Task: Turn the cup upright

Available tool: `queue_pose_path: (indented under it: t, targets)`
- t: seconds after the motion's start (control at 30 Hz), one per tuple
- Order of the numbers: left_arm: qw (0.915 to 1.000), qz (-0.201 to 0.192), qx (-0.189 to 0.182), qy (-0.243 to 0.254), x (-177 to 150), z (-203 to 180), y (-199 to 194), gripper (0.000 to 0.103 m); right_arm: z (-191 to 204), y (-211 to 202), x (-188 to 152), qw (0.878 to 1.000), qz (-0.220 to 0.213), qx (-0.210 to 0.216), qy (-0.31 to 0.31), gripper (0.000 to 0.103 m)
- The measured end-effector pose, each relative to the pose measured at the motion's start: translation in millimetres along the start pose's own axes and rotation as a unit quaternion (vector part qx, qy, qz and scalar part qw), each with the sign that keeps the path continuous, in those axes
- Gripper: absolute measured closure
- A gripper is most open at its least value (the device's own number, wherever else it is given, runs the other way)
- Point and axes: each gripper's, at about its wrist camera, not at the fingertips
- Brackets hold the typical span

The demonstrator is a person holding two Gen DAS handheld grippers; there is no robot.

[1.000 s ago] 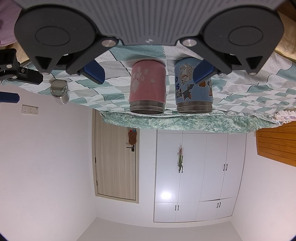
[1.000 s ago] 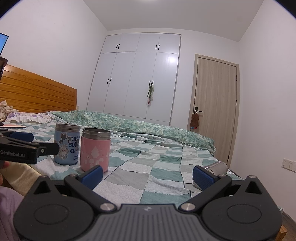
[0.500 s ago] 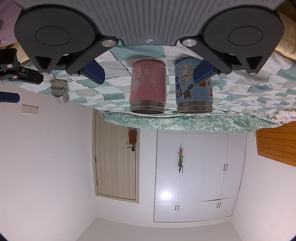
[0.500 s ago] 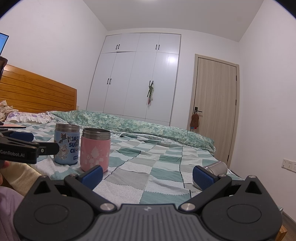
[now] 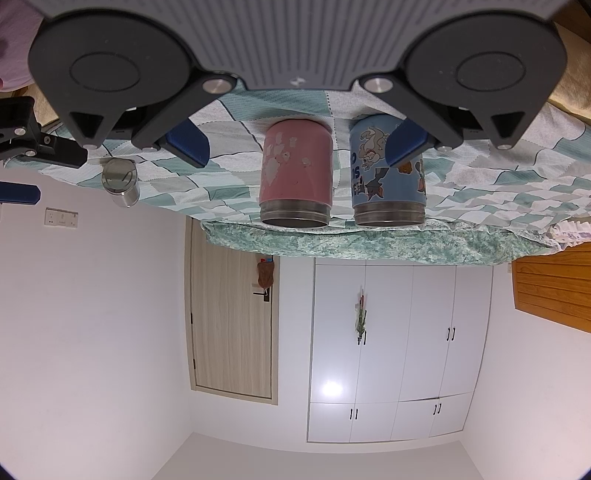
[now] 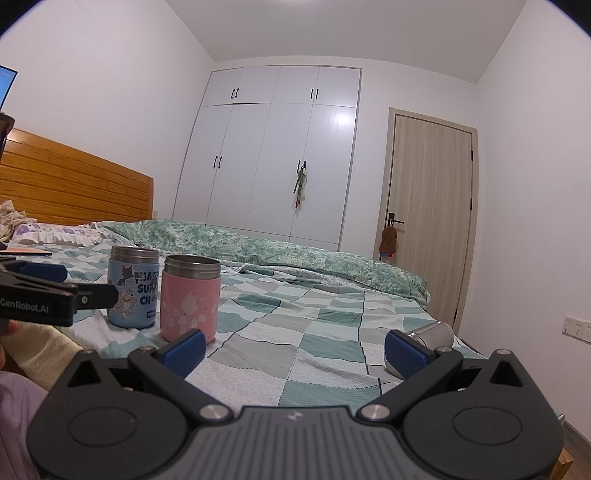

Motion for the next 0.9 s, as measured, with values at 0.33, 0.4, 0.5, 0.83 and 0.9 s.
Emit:
queue_pose_path:
  t: [0.33, 0.4, 0.5, 0.83, 0.9]
  targets:
    - [1.0000, 0.000, 0.000, 0.000, 0.6, -2.4, -0.3, 0.000, 0.2, -0.1, 0.3, 1.000, 0.000, 0.000, 0.000, 0.000]
    - [1.0000, 0.000, 0.000, 0.000, 0.6, -2.3, -0.1, 0.000, 0.1, -0.1, 0.3, 1.000, 0.000, 0.000, 0.000, 0.000]
    - [1.0000, 0.000, 0.000, 0.000, 0.6, -2.3, 0.0, 0.000, 0.1, 0.0, 0.3, 1.000, 0.000, 0.000, 0.000, 0.000]
    - [1.0000, 0.000, 0.000, -0.001, 0.6, -2.2, -0.1, 0.000, 0.2, 0.4, 0.3, 1.000, 0.000, 0.000, 0.000, 0.000]
    - [1.0000, 0.001, 0.000, -0.001, 0.6, -2.2, 0.0, 0.000, 0.3, 0.5, 0.3, 1.000, 0.001, 0.000, 0.000, 0.000]
Point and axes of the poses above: each gripper's, at about its wrist camera, not at the fingertips, and y roughly the way its jaws point, z to its left, x to its top, and after that the axes turned 5 degrees about z, right-handed
